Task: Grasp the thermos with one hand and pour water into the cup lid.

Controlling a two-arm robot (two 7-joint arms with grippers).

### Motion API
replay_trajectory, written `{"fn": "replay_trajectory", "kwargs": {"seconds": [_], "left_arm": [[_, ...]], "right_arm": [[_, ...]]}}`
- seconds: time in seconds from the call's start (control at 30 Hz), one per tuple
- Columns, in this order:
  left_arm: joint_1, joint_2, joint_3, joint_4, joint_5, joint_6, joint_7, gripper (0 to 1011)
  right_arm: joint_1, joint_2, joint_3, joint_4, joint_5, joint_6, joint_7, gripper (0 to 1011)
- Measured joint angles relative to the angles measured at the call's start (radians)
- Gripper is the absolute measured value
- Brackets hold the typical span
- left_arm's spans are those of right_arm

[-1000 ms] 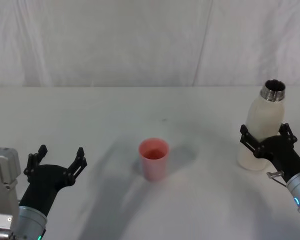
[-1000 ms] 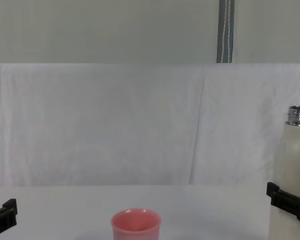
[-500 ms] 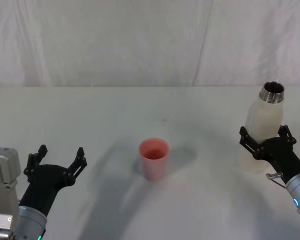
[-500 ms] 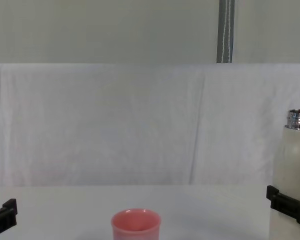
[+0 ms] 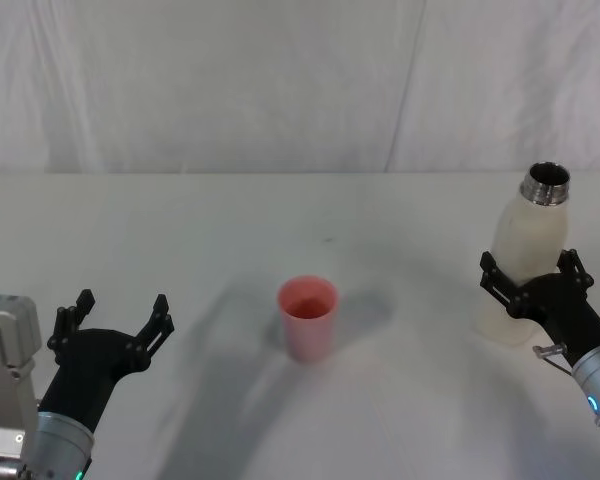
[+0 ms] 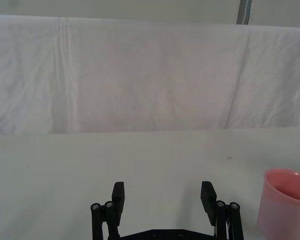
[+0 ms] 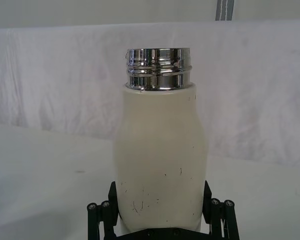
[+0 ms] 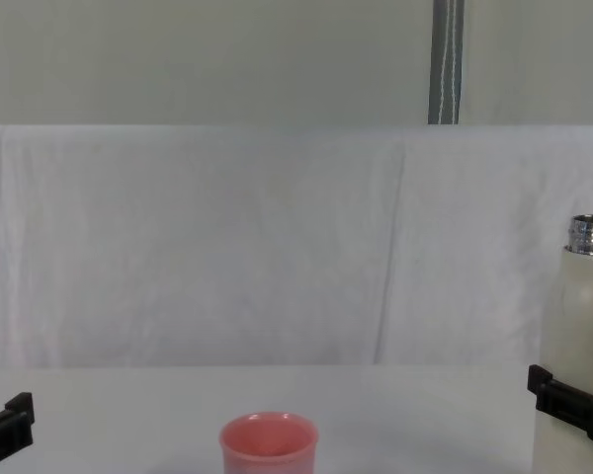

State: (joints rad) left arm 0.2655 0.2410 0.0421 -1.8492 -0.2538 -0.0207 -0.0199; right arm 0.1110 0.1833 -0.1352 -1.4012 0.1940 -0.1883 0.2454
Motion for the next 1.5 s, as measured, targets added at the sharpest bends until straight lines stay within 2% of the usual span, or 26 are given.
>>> {"fn": "replay_trajectory", "kwargs": {"seconds": [0.17, 0.27, 1.5], "left_arm": [[0.000, 0.000, 0.000, 0.000, 0.000, 0.000, 0.000, 1001], [0.000, 0.000, 0.000, 0.000, 0.000, 0.000, 0.000, 1001], [0.000, 0.000, 0.000, 0.000, 0.000, 0.000, 0.000, 1001]], "right_arm": [[0.000, 0.000, 0.000, 0.000, 0.000, 0.000, 0.000, 951], [0.000, 0.000, 0.000, 0.000, 0.000, 0.000, 0.000, 1002], [-0.018, 0.004, -0.003, -0.025, 0.012, 0.017, -0.002, 1000]]}}
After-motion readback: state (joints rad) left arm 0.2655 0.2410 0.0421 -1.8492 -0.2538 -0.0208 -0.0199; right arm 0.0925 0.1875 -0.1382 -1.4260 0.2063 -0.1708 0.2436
